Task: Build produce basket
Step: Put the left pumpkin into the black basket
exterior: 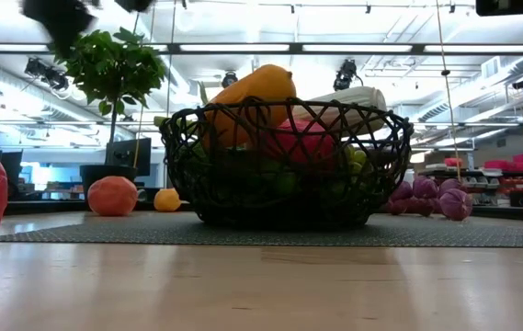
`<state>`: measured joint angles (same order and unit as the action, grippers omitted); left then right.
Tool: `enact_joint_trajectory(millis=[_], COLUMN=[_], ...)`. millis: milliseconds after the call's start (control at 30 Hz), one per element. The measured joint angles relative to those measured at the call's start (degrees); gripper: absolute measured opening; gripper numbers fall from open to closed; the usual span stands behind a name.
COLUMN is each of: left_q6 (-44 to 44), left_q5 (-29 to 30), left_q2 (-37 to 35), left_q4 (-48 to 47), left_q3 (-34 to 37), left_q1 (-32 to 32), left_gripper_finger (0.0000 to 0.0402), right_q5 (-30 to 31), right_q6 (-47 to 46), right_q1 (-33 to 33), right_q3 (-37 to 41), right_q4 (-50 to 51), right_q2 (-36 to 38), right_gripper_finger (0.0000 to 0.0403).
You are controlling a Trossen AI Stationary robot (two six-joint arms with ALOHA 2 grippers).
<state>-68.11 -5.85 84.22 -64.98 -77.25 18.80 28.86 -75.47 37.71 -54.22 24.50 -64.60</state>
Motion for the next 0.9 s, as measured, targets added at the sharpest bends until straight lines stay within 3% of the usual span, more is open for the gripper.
enact_joint_trajectory(millis=[167,367,733,900], left_q6=[-0.85,-3.26,-7.17,-9.08], left_q5=[0.04,-2.65,-10.53,-14.72], left_q2=[1.36,1.04,1.12,1.12], left_q4=[-6.50,-5.70,9.20,12.66], left_q3=[0.30,3.15,16.35,21.67], left_q1=[6.57,11.79,20.20,20.95], left_gripper_finger=[0.0353,0.0353,0.0353,0.0353], right_q5=[0.02,0.00,0.00,0.00], right_q6=[1.05,2.15,1.64,0.99], right_q1=[0.02,0.62,3.04,4.47], right_q3=[0.00,0.00,0.00,0.00], right_q4=[-0.44,-0.42,-0.44,-0.44], right_q2=[0.00,0.00,0.00,0.00], right_gripper_finger=[0.0258,0.0258,0.0258,0.0258])
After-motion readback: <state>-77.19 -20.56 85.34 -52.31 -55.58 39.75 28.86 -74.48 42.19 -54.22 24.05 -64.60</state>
